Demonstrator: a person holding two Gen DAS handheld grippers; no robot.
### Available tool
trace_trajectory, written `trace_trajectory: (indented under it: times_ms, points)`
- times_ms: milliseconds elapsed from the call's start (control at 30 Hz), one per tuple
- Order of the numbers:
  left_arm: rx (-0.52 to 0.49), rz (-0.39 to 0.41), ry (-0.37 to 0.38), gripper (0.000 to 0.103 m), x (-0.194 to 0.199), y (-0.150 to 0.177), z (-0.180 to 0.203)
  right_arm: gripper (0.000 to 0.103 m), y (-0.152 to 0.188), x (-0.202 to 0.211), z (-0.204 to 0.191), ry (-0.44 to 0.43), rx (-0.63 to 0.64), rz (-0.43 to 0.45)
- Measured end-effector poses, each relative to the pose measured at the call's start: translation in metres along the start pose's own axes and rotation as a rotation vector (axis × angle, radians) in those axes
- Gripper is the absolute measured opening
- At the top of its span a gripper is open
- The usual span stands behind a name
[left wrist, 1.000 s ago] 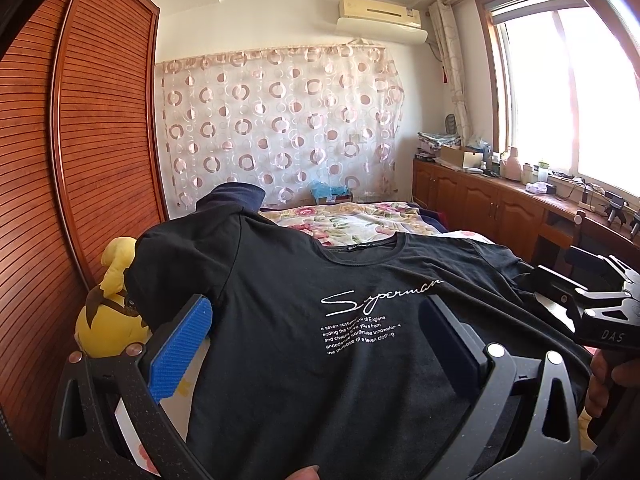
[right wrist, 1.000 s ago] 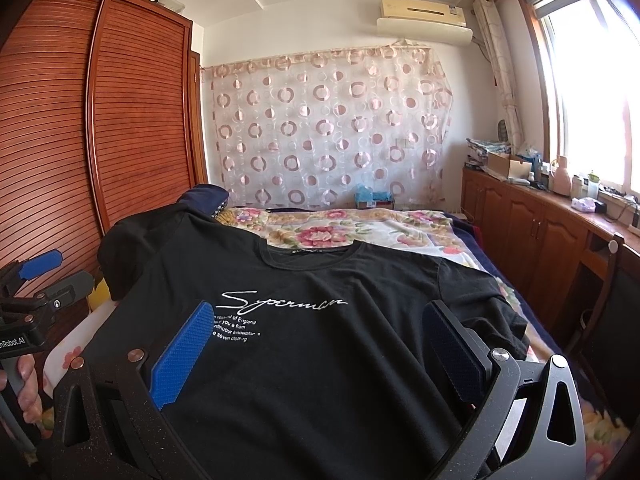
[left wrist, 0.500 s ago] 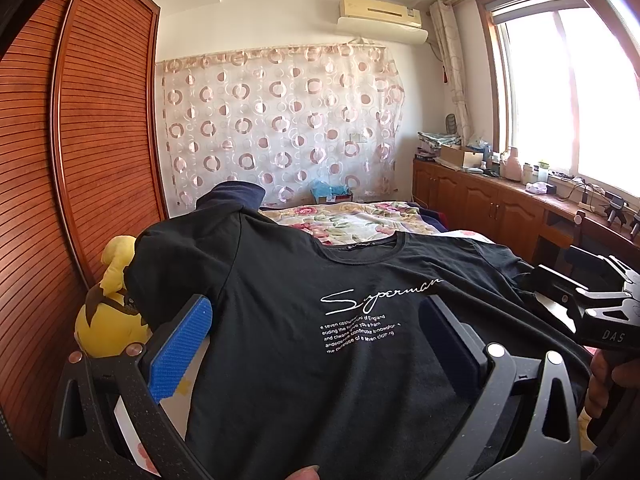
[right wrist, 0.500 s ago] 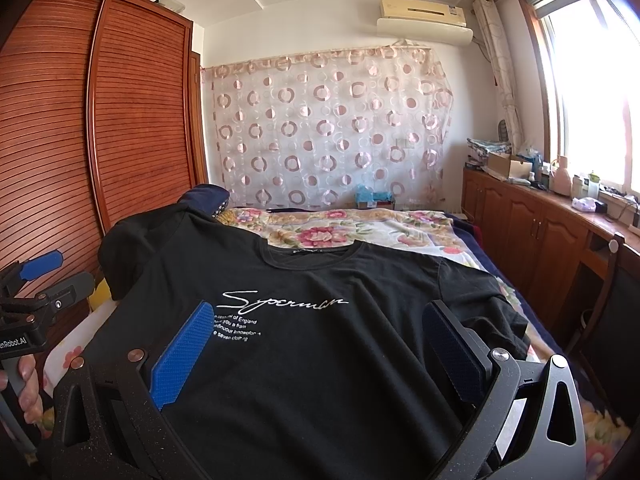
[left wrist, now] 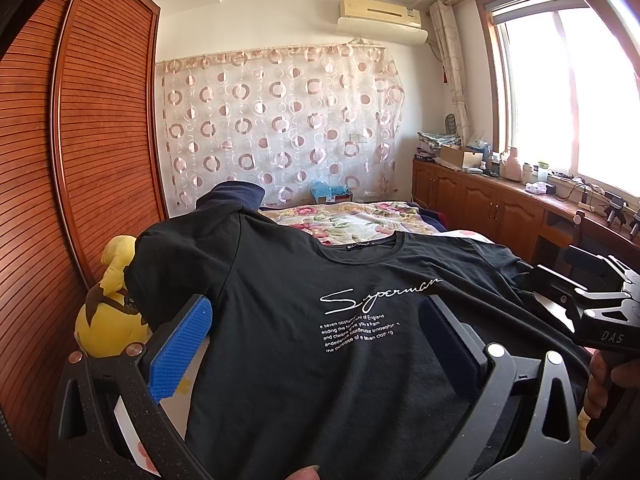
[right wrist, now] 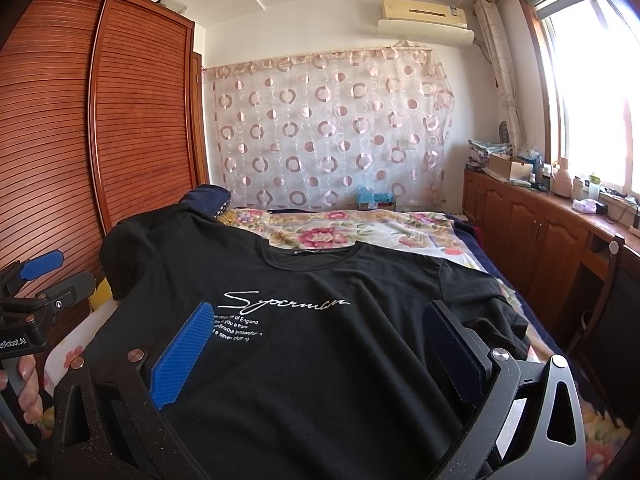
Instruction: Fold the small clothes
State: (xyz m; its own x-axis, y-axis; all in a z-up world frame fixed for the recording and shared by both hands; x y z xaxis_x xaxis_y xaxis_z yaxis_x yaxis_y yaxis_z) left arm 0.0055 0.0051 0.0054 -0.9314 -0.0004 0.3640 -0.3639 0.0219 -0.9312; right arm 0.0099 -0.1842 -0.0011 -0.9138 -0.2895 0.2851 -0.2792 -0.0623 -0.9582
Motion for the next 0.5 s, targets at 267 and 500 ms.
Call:
trace_trajectory:
  times_ms: [267,500]
  points:
    - [0.005,-0.006,0.005,0.103,-0.001,0.002,0.0,0.103,0.001,-0.001,-0.001,-0.005,0.002,-0.002]
    - [0.028,-0.073,0.016,0.103,-0.021,0.019,-0.009,0.103,0.007,-0.011,0.001,-0.025,0.005,-0.036]
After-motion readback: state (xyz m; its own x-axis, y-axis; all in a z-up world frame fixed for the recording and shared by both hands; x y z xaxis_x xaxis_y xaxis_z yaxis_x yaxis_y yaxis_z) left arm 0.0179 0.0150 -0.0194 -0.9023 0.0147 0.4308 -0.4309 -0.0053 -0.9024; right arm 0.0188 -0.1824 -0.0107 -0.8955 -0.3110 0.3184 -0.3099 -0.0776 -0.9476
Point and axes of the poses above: each gripper's, at about its wrist camera, not at the fingertips, and x roughly against the way its jaws point, z to its right, y to its underside, the point moved 1 cm from there along -x, roughly the way its jaws point, and after that the axes turned 1 degree about y, right-handed, at the moved point
